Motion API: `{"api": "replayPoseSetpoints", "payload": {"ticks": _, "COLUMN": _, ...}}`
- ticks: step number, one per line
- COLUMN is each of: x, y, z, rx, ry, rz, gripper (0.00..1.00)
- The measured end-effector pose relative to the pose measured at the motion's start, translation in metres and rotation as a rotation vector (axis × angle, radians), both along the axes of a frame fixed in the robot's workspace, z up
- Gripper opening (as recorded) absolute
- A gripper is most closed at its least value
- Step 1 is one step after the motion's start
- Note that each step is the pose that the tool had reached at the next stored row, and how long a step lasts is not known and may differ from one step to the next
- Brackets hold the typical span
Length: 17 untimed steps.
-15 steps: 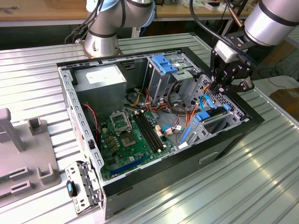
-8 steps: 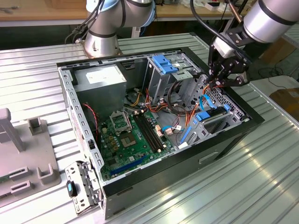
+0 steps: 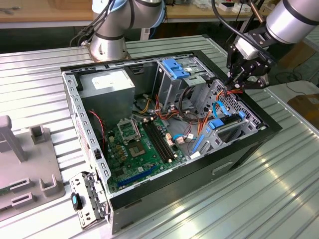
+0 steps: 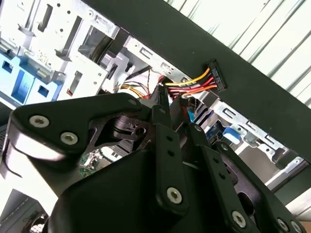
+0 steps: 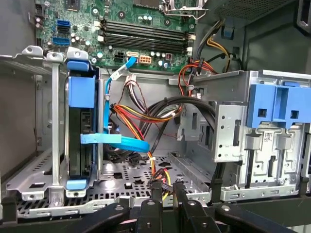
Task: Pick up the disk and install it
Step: 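Insert the first disk wire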
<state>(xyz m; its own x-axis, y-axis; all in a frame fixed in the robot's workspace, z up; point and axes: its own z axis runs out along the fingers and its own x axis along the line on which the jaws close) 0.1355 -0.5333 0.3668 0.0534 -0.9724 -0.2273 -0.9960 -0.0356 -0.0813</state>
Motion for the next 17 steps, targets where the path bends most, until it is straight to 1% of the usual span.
{"api": "replayPoseSetpoints", "payload": {"ticks": 3, "x": 0.0042, "y": 0.0, "z": 0.0, "rx": 0.0001, "ry": 0.0091, "rz": 0.021, "gripper": 0.24}}
{"api": "replayPoseSetpoints", "payload": {"ticks": 4, "x": 0.0058, "y": 0.0, "z": 0.0006, "rx": 0.0, "ry": 0.0137, "rz": 0.025, "gripper": 0.24}}
{"api": "replayPoseSetpoints", "payload": {"ticks": 5, "x": 0.0062, "y": 0.0, "z": 0.0006, "rx": 0.0, "ry": 0.0147, "rz": 0.026, "gripper": 0.24}}
{"api": "replayPoseSetpoints", "payload": {"ticks": 8, "x": 0.0062, "y": 0.0, "z": 0.0006, "rx": -0.0002, "ry": 0.0149, "rz": 0.027, "gripper": 0.24}}
{"api": "replayPoseSetpoints", "payload": {"ticks": 9, "x": 0.0062, "y": 0.0, "z": 0.0006, "rx": -0.0021, "ry": 0.015, "rz": 0.027, "gripper": 0.24}}
{"api": "replayPoseSetpoints", "payload": {"ticks": 10, "x": 0.0063, "y": 0.0, "z": 0.0008, "rx": -0.0061, "ry": 0.0151, "rz": 0.027, "gripper": 0.24}}
{"api": "replayPoseSetpoints", "payload": {"ticks": 11, "x": 0.0064, "y": 0.0, "z": 0.0012, "rx": -0.016, "ry": 0.0153, "rz": 0.026, "gripper": 0.24}}
{"api": "replayPoseSetpoints", "payload": {"ticks": 13, "x": 0.0066, "y": 0.0, "z": 0.0014, "rx": -0.026, "ry": 0.0156, "rz": 0.027, "gripper": 0.24}}
{"api": "replayPoseSetpoints", "payload": {"ticks": 14, "x": 0.0068, "y": 0.0, "z": 0.0018, "rx": -0.0326, "ry": 0.0159, "rz": 0.026, "gripper": 0.24}}
{"api": "replayPoseSetpoints", "payload": {"ticks": 15, "x": 0.007, "y": 0.0, "z": 0.002, "rx": -0.0355, "ry": 0.016, "rz": 0.026, "gripper": 0.24}}
{"api": "replayPoseSetpoints", "payload": {"ticks": 17, "x": 0.007, "y": -0.0001, "z": 0.002, "rx": -0.0362, "ry": 0.016, "rz": 0.026, "gripper": 0.24}}
